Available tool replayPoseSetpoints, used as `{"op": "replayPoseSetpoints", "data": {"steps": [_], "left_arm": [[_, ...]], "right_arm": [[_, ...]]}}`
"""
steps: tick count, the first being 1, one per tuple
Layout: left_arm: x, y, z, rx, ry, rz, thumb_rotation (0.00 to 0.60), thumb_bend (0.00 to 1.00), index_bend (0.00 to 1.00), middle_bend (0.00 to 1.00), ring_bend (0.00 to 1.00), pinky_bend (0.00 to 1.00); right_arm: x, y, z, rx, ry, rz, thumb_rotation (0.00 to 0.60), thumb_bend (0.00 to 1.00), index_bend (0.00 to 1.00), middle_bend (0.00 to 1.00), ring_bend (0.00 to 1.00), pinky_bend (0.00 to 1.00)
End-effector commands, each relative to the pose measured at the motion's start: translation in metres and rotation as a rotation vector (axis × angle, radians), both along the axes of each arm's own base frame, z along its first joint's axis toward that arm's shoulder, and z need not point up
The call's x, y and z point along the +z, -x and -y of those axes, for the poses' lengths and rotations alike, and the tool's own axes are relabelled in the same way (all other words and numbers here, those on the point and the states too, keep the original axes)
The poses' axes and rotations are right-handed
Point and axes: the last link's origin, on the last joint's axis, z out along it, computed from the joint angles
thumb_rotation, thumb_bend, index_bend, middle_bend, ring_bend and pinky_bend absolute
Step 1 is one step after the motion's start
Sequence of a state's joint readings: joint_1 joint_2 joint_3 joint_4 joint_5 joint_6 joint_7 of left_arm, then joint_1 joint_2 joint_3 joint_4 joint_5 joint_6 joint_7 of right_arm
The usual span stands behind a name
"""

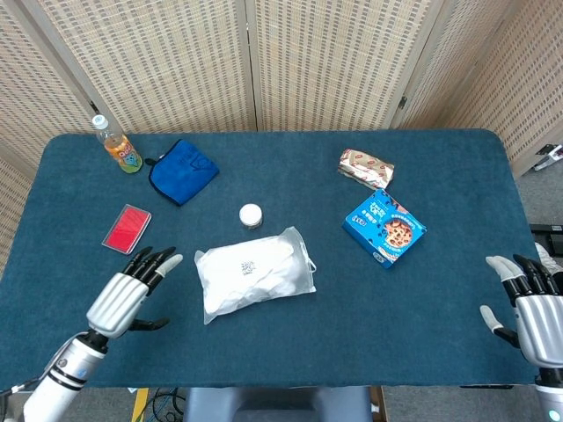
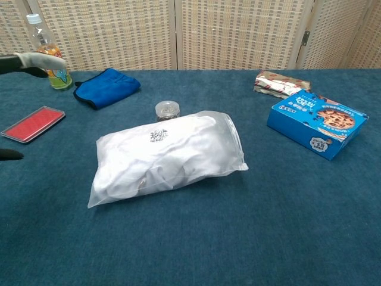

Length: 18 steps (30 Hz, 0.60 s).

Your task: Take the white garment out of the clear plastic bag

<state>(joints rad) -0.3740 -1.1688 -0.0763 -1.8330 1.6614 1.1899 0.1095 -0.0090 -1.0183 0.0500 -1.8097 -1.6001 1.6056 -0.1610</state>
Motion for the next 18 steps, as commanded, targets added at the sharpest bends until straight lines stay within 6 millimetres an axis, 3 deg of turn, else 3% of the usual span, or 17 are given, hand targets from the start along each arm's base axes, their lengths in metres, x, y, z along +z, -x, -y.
{"op": "replayPoseSetpoints", "data": {"steps": [1,18], "left_arm": [[-0.015,-0.014,-0.010,-0.032,0.043,-0.006,0.600,0.11,0.05,0.03,0.11,0.03],[-0.081,-0.059,-0.039,-0.097,0.160,-0.119,0.600,0.11,0.01,0.03,0.11,0.03]], "right_arm": [[0.000,0.000,0.000,0.000,0.000,0.000,0.600,0.24,0.18,0.21,0.12,0.16],[-0.001,0.001,0.001,-0.010,0.000,-0.002,0.600,0.24,0.18,0.21,0.12,0.16]]}}
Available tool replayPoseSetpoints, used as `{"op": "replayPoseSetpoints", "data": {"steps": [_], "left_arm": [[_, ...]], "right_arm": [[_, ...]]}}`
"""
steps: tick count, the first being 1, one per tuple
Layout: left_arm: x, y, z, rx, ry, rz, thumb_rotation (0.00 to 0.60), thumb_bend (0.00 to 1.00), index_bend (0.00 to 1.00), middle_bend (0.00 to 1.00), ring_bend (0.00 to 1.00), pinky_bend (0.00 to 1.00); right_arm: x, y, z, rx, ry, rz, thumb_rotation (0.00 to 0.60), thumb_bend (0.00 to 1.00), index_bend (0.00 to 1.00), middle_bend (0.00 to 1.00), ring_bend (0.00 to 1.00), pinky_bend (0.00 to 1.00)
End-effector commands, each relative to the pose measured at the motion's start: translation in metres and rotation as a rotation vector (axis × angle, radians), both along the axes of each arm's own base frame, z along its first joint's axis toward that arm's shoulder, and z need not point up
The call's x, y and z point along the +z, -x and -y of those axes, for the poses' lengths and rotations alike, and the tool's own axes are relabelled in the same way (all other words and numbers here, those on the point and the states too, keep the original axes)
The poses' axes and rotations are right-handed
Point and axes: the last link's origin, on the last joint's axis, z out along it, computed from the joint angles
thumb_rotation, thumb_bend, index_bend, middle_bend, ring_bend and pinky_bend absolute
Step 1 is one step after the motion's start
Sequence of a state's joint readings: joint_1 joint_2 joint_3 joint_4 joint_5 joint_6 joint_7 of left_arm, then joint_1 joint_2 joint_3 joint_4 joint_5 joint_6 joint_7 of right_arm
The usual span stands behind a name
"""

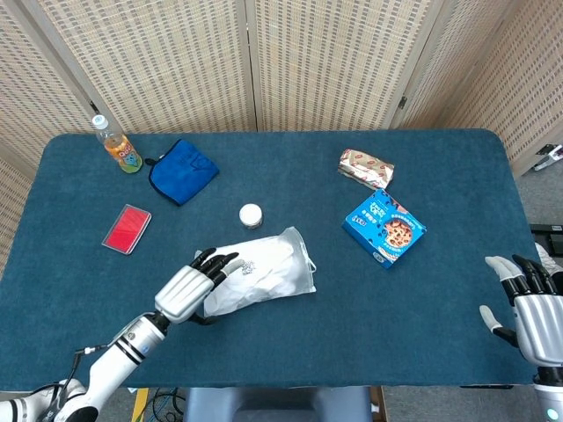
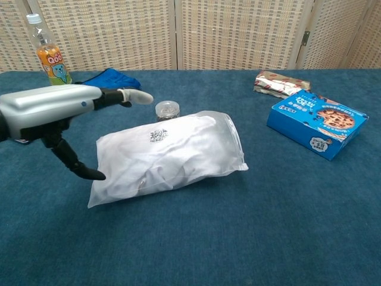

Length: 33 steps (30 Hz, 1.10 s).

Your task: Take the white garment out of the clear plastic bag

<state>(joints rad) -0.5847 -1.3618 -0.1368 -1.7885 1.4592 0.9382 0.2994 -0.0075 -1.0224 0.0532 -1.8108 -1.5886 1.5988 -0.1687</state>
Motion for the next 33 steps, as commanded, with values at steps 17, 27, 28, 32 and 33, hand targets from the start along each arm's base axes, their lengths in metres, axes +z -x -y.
{"op": "replayPoseSetpoints", "data": {"steps": [17,27,28,32,33], "left_arm": [[-0.052,-0.002,-0.032,0.004,-0.060,-0.190,0.600,0.11,0.01,0.03,0.11,0.03],[-0.046,0.019,-0.066,0.080,-0.144,-0.257,0.600,0.11,0.01,0.03,0.12,0.03],[-0.044,0.021,-0.069,0.089,-0.153,-0.261,0.600,0.11,0.01,0.03,0.12,0.03],[-0.036,0.023,-0.072,0.098,-0.144,-0.264,0.600,0.11,0.01,0.03,0.12,0.03],[-0.034,0.022,-0.071,0.095,-0.138,-0.265,0.600,0.11,0.01,0.03,0.12,0.03]], "right_arm": [[-0.003,-0.001,0.001,-0.011,-0.020,-0.006,0.600,0.24,0.18,0.21,0.12,0.16],[-0.004,0.000,0.002,-0.016,-0.020,-0.007,0.600,0.24,0.18,0.21,0.12,0.16],[-0.004,0.000,0.002,-0.017,-0.021,-0.007,0.600,0.24,0.18,0.21,0.12,0.16],[-0.004,0.000,0.002,-0.017,-0.021,-0.005,0.600,0.24,0.18,0.21,0.12,0.16],[-0.004,0.000,0.003,-0.017,-0.021,-0.005,0.600,0.24,0.18,0.21,0.12,0.16]]}}
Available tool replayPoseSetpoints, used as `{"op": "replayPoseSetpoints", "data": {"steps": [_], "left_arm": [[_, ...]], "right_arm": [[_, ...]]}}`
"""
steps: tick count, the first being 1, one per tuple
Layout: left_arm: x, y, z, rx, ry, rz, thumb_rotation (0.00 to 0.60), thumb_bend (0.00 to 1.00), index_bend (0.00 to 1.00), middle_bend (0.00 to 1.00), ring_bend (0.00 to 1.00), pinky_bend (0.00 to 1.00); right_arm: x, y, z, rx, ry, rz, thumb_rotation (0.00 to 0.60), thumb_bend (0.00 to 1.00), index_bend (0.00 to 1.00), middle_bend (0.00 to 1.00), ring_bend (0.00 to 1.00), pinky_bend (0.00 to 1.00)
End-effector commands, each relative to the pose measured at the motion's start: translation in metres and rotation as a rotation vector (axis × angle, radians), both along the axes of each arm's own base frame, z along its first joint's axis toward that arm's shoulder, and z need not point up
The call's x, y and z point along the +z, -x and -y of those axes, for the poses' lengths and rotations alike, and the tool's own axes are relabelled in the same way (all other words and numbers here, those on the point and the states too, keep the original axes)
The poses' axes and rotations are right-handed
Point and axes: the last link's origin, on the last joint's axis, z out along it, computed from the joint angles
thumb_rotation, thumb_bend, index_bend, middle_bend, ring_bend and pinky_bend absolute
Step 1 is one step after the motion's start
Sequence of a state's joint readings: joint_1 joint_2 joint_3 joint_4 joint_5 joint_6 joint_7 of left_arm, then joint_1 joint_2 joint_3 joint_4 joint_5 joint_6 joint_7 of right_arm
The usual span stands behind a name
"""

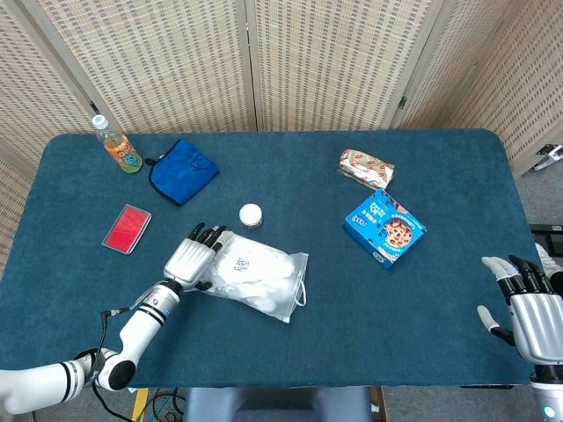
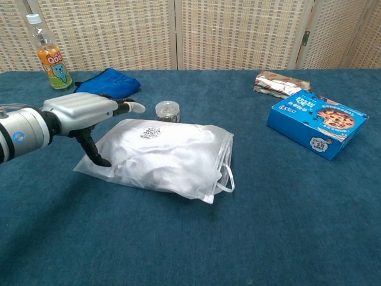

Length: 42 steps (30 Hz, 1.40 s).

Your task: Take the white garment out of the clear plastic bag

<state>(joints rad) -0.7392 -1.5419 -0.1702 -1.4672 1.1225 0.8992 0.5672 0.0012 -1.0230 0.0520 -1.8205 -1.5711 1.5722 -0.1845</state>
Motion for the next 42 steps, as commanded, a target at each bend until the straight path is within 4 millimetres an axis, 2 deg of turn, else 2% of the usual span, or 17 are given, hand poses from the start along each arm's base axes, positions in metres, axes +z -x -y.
{"op": "replayPoseSetpoints", "data": {"steps": [1,5,9,16,27,29,31,34,37,38,40,42], "left_arm": [[0.004,-0.002,0.002,-0.005,0.018,0.000,0.600,0.11,0.01,0.03,0.12,0.03],[0.006,-0.009,0.009,-0.029,0.054,0.001,0.600,0.11,0.01,0.03,0.12,0.03],[0.002,-0.027,0.015,-0.099,0.085,-0.027,0.600,0.11,0.01,0.03,0.12,0.03],[-0.004,-0.045,0.005,-0.139,0.115,-0.085,0.600,0.11,0.00,0.02,0.11,0.03],[-0.015,-0.056,-0.005,-0.105,0.188,-0.167,0.600,0.11,0.00,0.01,0.11,0.03],[-0.016,-0.059,-0.006,-0.106,0.190,-0.165,0.600,0.11,0.03,0.03,0.12,0.03],[-0.018,-0.062,-0.007,-0.103,0.192,-0.147,0.600,0.12,0.10,0.08,0.16,0.04],[-0.021,-0.062,-0.012,-0.074,0.205,-0.115,0.600,0.15,0.23,0.23,0.29,0.12],[-0.022,-0.061,-0.017,-0.063,0.200,-0.082,0.600,0.18,0.37,0.39,0.45,0.30],[-0.022,-0.060,-0.018,-0.055,0.195,-0.065,0.600,0.19,0.40,0.43,0.48,0.35],[-0.021,-0.056,-0.021,-0.043,0.187,-0.027,0.600,0.22,0.47,0.50,0.54,0.50],[-0.018,-0.051,-0.023,-0.028,0.183,0.007,0.600,0.24,0.50,0.54,0.57,0.58]], "right_arm": [[0.000,0.000,0.000,0.000,0.000,0.001,0.600,0.24,0.18,0.21,0.12,0.16],[0.000,0.001,0.000,-0.002,0.000,0.003,0.600,0.24,0.18,0.21,0.12,0.16],[0.001,0.002,-0.001,-0.004,0.004,0.005,0.600,0.24,0.18,0.21,0.12,0.16],[0.003,0.005,-0.004,-0.013,0.010,0.005,0.600,0.24,0.18,0.21,0.12,0.16],[0.002,0.006,-0.004,-0.015,0.010,0.010,0.600,0.24,0.18,0.21,0.12,0.16],[0.002,0.007,-0.004,-0.016,0.009,0.009,0.600,0.24,0.18,0.21,0.12,0.16],[0.002,0.007,-0.003,-0.016,0.009,0.010,0.600,0.24,0.18,0.21,0.12,0.16],[0.002,0.007,-0.003,-0.014,0.009,0.013,0.600,0.24,0.18,0.21,0.12,0.16],[0.001,0.006,-0.003,-0.012,0.009,0.013,0.600,0.24,0.18,0.21,0.12,0.16],[0.001,0.006,-0.003,-0.012,0.009,0.013,0.600,0.24,0.18,0.21,0.12,0.16],[0.001,0.005,-0.002,-0.006,0.008,0.013,0.600,0.24,0.18,0.21,0.12,0.16],[0.001,0.004,-0.001,0.001,0.005,0.012,0.600,0.24,0.18,0.21,0.12,0.16]]}}
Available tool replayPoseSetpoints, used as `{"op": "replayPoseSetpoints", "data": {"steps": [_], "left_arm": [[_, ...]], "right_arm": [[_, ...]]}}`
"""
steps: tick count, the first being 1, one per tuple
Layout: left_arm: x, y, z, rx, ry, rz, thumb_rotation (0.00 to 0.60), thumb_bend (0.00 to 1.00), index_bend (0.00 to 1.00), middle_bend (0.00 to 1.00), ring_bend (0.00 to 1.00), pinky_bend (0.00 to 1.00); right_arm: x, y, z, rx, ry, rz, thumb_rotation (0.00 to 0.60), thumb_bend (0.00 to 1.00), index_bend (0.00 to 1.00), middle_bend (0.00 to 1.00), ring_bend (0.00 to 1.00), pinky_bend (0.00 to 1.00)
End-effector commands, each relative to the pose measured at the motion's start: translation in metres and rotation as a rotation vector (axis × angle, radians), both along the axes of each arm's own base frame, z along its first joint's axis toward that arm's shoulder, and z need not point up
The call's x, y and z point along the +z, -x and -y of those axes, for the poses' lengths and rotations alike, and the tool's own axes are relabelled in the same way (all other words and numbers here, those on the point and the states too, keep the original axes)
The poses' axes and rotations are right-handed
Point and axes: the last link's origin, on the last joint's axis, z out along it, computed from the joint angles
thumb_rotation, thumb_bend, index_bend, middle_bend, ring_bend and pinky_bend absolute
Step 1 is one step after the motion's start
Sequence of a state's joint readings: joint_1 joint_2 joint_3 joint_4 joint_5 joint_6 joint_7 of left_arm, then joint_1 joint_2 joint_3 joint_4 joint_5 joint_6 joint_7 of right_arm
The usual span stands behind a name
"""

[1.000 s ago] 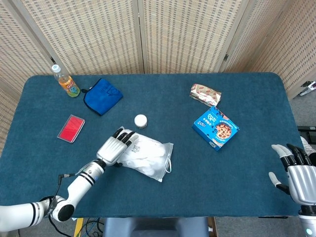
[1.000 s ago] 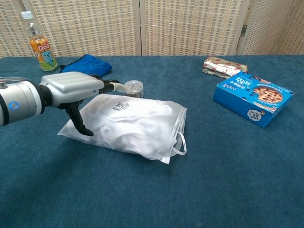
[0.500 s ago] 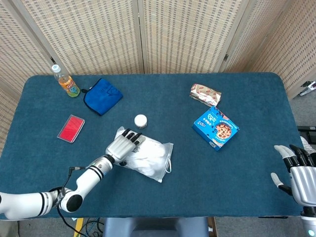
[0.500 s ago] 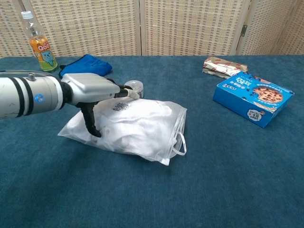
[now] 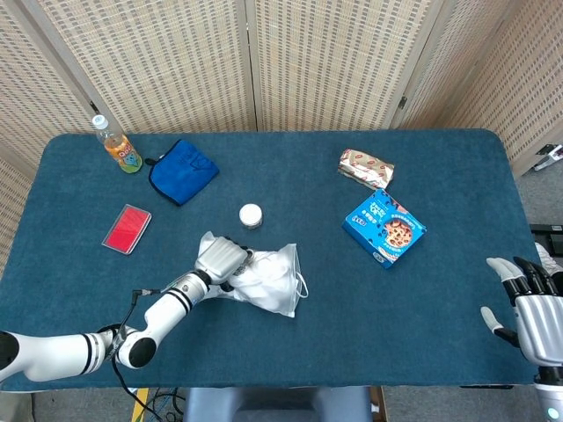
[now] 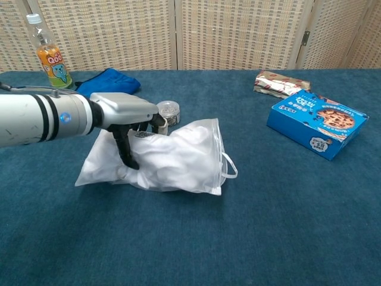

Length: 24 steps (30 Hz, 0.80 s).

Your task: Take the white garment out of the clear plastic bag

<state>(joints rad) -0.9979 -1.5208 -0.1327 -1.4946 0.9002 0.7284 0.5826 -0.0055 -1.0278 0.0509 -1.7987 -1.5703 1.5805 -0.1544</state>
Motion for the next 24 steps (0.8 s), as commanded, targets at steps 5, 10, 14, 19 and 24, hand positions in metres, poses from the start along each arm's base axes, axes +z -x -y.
{"op": "replayPoseSetpoints", "data": {"steps": [5,10,14,19,24], "left_arm": [[0.012,0.021,-0.005,0.046,-0.020,0.147,0.600,0.26,0.53,0.57,0.60,0.65],[0.021,0.028,-0.004,0.053,-0.021,0.283,0.600,0.28,0.56,0.61,0.62,0.67],[0.029,0.026,0.000,0.027,-0.015,0.371,0.600,0.29,0.56,0.61,0.62,0.67],[0.035,0.017,0.009,-0.016,0.004,0.464,0.600,0.29,0.56,0.61,0.62,0.68],[0.035,0.005,0.018,-0.050,0.022,0.487,0.600,0.29,0.54,0.61,0.62,0.68]], "right_arm": [[-0.004,-0.006,0.004,0.036,-0.025,-0.011,0.600,0.24,0.18,0.21,0.12,0.16],[-0.016,-0.021,0.012,0.094,-0.074,-0.007,0.600,0.26,0.18,0.21,0.12,0.16],[-0.029,-0.036,0.020,0.151,-0.124,-0.009,0.600,0.27,0.21,0.21,0.12,0.16],[-0.044,-0.053,0.032,0.209,-0.173,-0.010,0.600,0.27,0.22,0.21,0.12,0.16],[-0.059,-0.071,0.046,0.284,-0.185,0.008,0.600,0.27,0.30,0.21,0.11,0.16]]}}
